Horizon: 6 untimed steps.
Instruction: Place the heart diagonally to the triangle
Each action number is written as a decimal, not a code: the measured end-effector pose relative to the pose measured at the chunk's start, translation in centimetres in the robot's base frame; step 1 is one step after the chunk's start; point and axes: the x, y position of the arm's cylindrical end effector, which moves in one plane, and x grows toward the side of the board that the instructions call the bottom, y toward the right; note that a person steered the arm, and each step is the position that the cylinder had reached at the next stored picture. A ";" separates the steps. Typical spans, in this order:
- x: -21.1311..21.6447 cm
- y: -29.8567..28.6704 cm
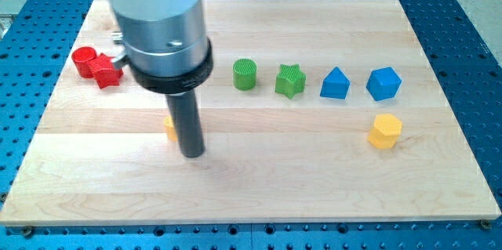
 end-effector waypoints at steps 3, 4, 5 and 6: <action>-4.6 -2.4; -3.9 6.1; -2.8 12.2; -0.6 9.2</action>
